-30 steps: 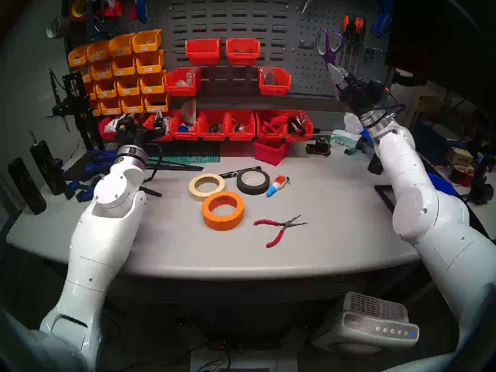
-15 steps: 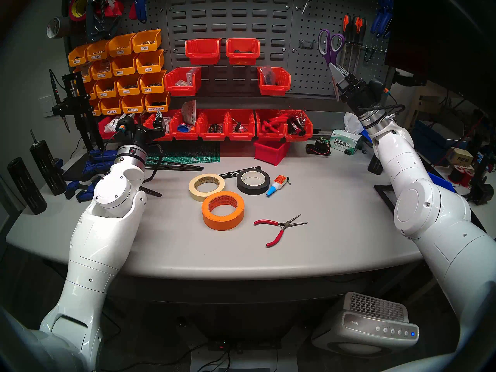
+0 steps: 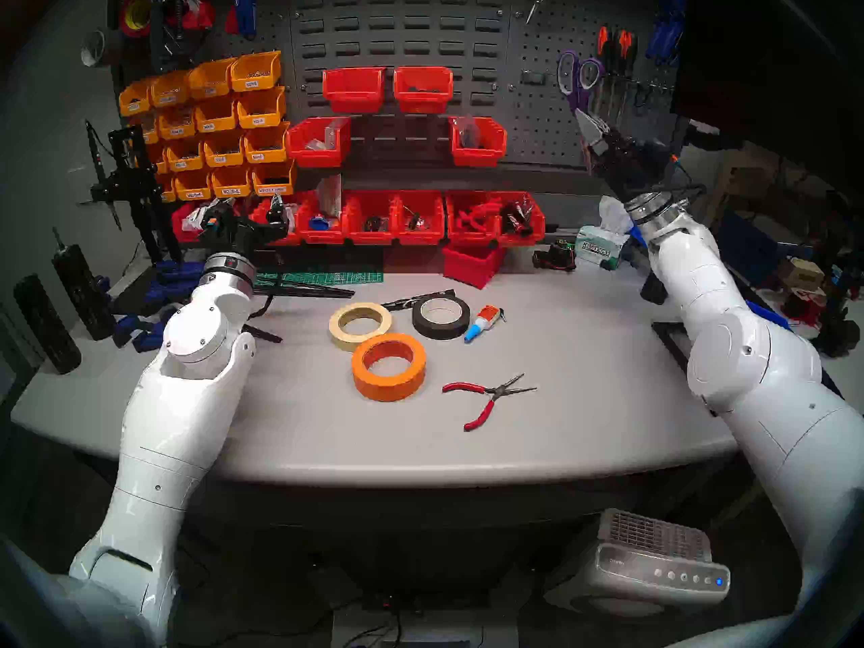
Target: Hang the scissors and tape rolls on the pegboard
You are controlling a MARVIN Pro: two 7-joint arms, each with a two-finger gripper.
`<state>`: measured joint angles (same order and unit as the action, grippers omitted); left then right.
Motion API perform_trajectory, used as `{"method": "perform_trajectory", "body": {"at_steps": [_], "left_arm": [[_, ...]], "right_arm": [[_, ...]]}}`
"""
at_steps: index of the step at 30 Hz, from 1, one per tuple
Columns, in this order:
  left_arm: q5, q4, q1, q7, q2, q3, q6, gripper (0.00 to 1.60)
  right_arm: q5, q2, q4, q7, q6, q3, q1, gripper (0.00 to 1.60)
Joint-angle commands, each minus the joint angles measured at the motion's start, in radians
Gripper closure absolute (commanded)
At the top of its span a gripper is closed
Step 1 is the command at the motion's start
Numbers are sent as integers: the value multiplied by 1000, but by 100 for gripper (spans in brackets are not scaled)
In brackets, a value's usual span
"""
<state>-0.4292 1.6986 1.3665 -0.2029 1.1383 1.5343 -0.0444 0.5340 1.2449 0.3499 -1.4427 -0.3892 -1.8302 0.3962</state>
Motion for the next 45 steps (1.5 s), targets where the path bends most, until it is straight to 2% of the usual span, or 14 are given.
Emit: {"method": "perform_trajectory", "body": {"at_steps": [1,21,45], "left_arm": [[0,28,-32,1,-2,8,-12,0],[0,28,-32,1,-2,8,-12,0],[0,28,-32,1,-2,8,-11,0]], "right_arm": [[9,3,3,-1,9,-5,-56,160],[1,5,-49,-39,59,1,-85,160],[-40,14,-134,69,52,27,-141,160]]}}
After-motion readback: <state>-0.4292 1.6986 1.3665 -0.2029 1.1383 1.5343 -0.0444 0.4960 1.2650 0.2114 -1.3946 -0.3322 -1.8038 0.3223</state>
